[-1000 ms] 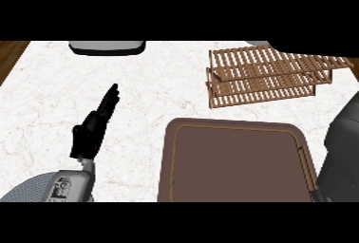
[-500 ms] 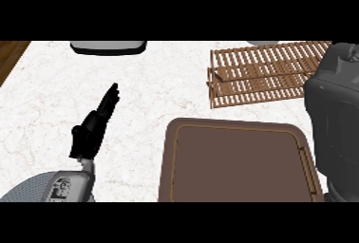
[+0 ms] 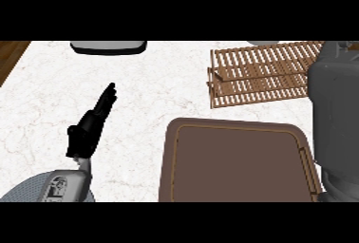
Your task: Pick the tomato from the tray and place it in the tiered shelf
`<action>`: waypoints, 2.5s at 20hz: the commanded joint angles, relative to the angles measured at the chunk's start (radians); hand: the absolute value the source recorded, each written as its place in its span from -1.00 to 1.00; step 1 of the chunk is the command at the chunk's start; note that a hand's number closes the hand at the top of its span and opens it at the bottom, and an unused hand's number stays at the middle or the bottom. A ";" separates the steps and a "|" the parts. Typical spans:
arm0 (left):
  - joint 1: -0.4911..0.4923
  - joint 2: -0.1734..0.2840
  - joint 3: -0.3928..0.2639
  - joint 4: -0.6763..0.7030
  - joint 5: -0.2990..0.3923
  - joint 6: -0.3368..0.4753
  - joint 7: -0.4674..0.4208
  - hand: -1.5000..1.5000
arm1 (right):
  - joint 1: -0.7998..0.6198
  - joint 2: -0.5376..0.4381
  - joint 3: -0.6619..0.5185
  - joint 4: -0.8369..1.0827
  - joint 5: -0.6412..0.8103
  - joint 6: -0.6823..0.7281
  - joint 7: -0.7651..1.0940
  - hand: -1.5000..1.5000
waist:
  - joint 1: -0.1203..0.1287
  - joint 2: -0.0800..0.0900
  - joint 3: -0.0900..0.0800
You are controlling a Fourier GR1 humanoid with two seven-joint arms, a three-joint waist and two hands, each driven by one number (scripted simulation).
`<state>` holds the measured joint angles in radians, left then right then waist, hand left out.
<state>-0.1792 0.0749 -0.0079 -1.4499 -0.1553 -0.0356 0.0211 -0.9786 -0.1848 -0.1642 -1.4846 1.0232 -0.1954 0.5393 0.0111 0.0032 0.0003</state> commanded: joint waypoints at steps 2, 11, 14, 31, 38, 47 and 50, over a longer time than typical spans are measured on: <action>-0.011 0.016 0.018 -0.008 0.007 -0.009 0.015 0.00 | 0.051 -0.013 -0.038 0.037 -0.082 -0.076 -0.091 1.00 | -0.007 -0.003 0.000; 0.002 -0.002 0.000 -0.010 0.002 -0.007 0.014 0.00 | 0.006 -0.126 -0.075 0.267 0.083 -0.137 -0.002 -1.00 | -0.003 0.001 -0.001; 0.058 -0.036 -0.023 0.003 -0.017 0.019 -0.044 0.00 | 0.080 -0.097 -0.063 0.194 0.075 -0.134 0.040 -1.00 | -0.009 -0.004 -0.001; -0.003 -0.041 -0.021 0.034 -0.040 0.036 -0.015 0.00 | 0.023 -0.170 -0.169 0.051 -0.278 -0.005 0.032 -1.00 | -0.011 -0.004 0.000; 0.051 -0.024 -0.025 -0.046 -0.027 0.013 0.019 0.00 | -0.075 -0.180 -0.291 -0.032 -0.336 -0.129 0.145 -1.00 | -0.006 -0.008 0.000; 0.012 -0.016 0.011 0.000 -0.018 0.025 0.005 0.00 | 0.041 -0.430 -0.510 -0.145 -0.485 0.120 0.387 -1.00 | -0.043 -0.011 0.000; 0.044 -0.021 -0.007 -0.058 -0.015 0.016 0.029 0.00 | 0.123 -0.519 -0.586 -0.192 -0.584 0.270 0.431 -1.00 | -0.044 -0.014 0.001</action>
<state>-0.1451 0.0550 -0.0124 -1.4905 -0.1730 -0.0175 0.0509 -0.9218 -0.5983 -0.6495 -1.6470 0.5475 -0.0749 0.9036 -0.0236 -0.0090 0.0002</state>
